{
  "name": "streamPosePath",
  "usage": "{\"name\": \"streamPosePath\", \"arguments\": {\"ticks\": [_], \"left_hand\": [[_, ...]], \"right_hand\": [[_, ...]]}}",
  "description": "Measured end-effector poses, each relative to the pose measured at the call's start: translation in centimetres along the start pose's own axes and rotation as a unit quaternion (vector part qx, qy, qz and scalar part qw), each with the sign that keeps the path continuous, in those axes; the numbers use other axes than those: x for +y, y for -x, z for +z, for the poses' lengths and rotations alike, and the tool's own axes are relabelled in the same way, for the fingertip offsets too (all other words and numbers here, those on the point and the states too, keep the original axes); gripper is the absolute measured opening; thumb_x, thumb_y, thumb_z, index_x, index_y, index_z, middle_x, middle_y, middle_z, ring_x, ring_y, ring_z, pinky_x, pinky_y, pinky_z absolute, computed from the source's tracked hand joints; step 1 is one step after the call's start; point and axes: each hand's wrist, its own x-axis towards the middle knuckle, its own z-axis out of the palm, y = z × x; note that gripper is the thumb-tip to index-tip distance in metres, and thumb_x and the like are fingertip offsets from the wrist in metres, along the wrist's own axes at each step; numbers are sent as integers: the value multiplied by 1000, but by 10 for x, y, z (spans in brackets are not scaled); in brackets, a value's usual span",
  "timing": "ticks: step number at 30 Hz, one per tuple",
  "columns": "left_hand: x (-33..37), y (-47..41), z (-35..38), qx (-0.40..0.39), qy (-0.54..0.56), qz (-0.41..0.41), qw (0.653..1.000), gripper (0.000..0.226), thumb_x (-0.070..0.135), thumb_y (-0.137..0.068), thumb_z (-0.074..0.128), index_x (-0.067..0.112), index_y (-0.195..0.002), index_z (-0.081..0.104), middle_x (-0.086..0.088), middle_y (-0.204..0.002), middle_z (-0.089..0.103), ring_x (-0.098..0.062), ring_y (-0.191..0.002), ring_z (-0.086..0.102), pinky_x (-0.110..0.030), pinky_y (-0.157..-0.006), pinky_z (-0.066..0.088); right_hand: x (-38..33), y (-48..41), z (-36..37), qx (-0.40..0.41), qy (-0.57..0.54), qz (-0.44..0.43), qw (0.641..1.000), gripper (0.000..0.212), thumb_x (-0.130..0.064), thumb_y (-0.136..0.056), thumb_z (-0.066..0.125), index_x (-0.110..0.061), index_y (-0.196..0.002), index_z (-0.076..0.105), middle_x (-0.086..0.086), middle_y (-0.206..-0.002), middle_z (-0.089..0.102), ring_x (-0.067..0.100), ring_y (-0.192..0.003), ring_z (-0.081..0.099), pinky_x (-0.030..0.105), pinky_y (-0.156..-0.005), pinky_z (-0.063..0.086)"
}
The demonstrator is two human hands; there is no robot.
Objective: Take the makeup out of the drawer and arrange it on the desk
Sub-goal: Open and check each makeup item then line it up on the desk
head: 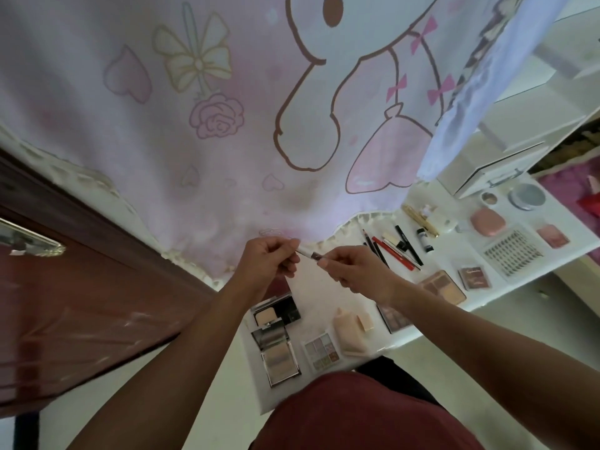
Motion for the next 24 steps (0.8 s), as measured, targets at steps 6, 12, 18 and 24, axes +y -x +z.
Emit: {"name": "streamPosePath", "arguments": {"ticks": [6, 12, 18, 24], "left_hand": [[2, 2, 4, -6, 31, -3, 999, 15, 6, -94, 56, 4, -93, 71, -8, -71, 69, -16, -62, 65, -26, -60, 57], [-2, 4, 12, 6, 45, -13, 999, 13, 6, -93, 57, 3, -93, 70, -10, -76, 70, -17, -64, 66, -27, -61, 58], [-5, 7, 16, 8, 48, -17, 999, 13, 7, -93, 58, 2, -93, 69, -12, -78, 70, -18, -64, 65, -27, -61, 57], [-6, 7, 17, 10, 35, -22, 999, 14, 7, -93, 58, -1, -96, 69, -12, -79, 70, -20, -67, 65, -28, -63, 57]], "right_hand": [[-1, 1, -13, -23, 16, 47, 998, 33, -33, -100, 53, -6, -88, 67, -1, -60, 43, 9, -46, 34, 20, -44, 24], [0, 1, -19, -52, -2, 68, 996, 26, -35, -99, 55, -13, -89, 62, -1, -63, 49, 9, -47, 34, 22, -45, 23], [4, 2, -22, -48, 16, 77, 996, 31, -34, -100, 53, -8, -88, 65, 0, -62, 47, 9, -46, 34, 21, -45, 24], [7, 6, -25, -54, -3, 78, 995, 22, -32, -99, 55, -15, -91, 65, -2, -62, 50, 8, -45, 35, 20, -42, 25]]}}
